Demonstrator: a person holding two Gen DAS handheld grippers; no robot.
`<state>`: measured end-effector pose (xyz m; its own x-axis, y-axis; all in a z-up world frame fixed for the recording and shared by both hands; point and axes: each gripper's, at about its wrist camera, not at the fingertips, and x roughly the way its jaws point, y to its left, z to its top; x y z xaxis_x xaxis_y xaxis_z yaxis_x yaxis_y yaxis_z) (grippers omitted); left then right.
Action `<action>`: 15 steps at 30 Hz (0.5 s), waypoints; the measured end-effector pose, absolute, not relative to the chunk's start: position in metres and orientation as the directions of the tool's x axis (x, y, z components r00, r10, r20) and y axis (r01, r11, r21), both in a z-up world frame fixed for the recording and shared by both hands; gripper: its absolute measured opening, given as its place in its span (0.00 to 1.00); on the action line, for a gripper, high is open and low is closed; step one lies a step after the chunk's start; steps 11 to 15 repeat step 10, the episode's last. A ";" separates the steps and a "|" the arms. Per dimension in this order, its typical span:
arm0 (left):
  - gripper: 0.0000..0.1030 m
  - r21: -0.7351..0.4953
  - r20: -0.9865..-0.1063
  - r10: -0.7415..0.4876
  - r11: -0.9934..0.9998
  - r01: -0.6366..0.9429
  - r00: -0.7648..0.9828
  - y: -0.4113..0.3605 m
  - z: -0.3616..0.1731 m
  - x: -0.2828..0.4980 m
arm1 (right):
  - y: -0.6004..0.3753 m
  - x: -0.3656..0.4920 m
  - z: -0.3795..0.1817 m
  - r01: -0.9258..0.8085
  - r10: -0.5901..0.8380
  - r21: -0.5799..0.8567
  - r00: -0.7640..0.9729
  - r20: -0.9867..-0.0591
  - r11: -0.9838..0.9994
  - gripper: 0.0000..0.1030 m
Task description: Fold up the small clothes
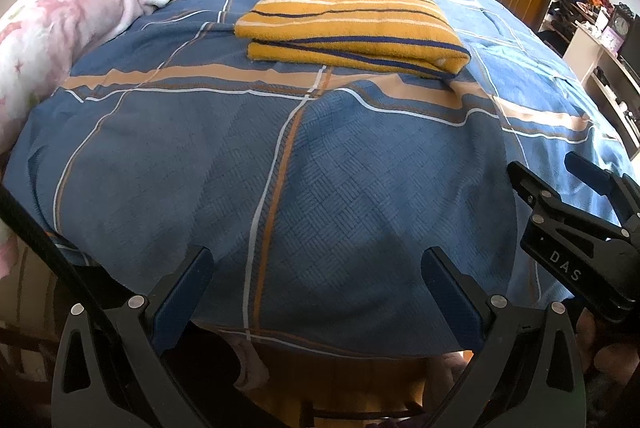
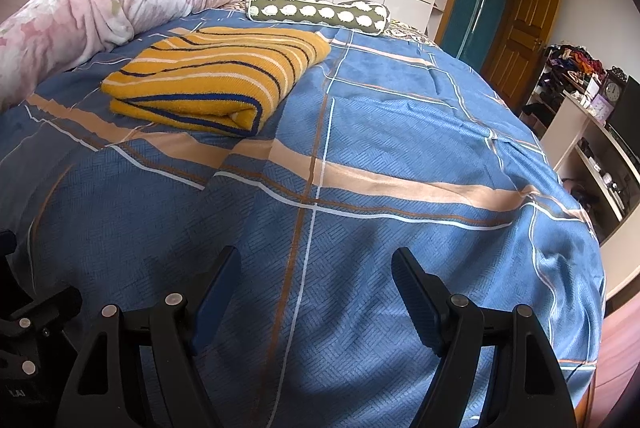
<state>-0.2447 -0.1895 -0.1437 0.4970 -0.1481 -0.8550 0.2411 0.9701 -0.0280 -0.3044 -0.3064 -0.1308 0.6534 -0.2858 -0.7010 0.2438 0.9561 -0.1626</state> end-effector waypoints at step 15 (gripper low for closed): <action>1.00 -0.053 -0.854 -0.172 0.968 0.246 0.491 -0.188 -0.143 -0.244 | -0.301 -0.305 -0.133 0.231 -0.276 -0.162 0.654 -0.704 0.959 0.80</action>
